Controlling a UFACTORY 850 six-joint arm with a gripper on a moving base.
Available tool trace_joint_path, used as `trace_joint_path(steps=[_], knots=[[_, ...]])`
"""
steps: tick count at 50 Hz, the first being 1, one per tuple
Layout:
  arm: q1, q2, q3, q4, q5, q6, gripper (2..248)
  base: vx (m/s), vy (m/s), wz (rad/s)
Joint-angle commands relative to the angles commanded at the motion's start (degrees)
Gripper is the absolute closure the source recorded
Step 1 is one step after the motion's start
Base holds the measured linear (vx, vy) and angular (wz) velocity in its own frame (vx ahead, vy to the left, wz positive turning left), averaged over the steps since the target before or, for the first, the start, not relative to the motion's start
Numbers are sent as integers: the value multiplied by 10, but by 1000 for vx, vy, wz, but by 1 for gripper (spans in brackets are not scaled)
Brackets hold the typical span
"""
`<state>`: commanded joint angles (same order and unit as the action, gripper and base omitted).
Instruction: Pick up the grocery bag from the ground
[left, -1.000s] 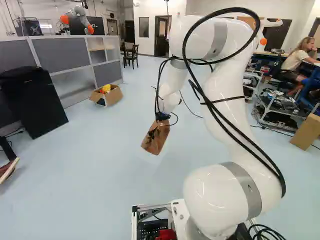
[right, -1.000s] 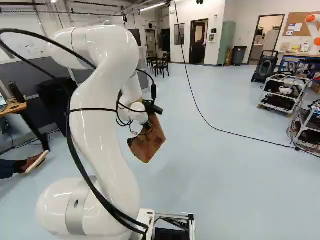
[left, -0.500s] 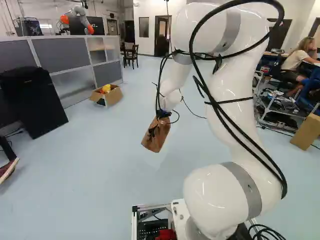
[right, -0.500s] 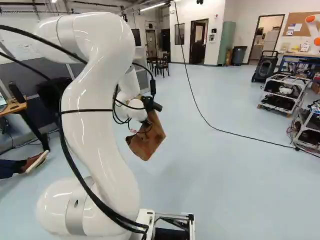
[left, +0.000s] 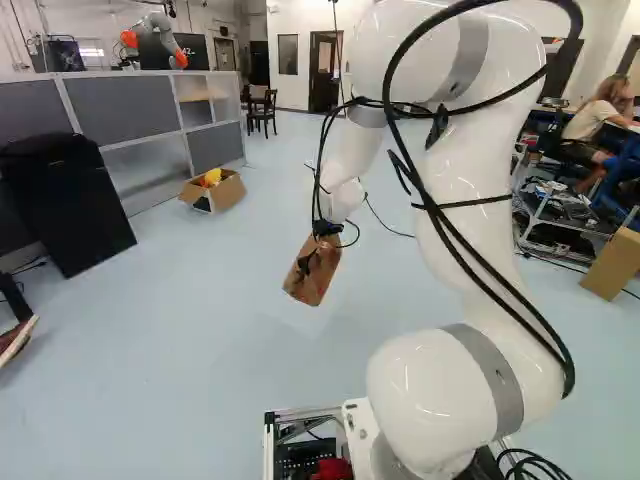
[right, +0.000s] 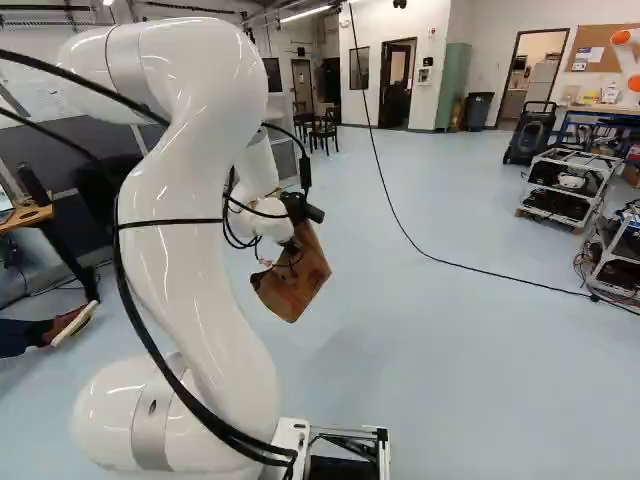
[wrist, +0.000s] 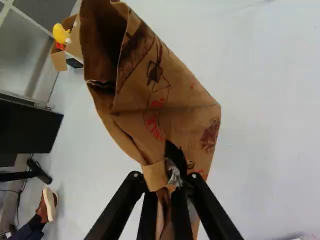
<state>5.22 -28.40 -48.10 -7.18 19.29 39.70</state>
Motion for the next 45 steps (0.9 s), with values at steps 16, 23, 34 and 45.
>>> trace_joint_path(steps=[16,23,34,45], knots=[[-3,22,21,4,15,-19,223,0,0,0],[-4,36,35,6,25,-32,223,0,0,0],[-8,65,64,11,45,-58,223,0,0,0],[-12,102,99,17,71,-92,223,0,0,0]])
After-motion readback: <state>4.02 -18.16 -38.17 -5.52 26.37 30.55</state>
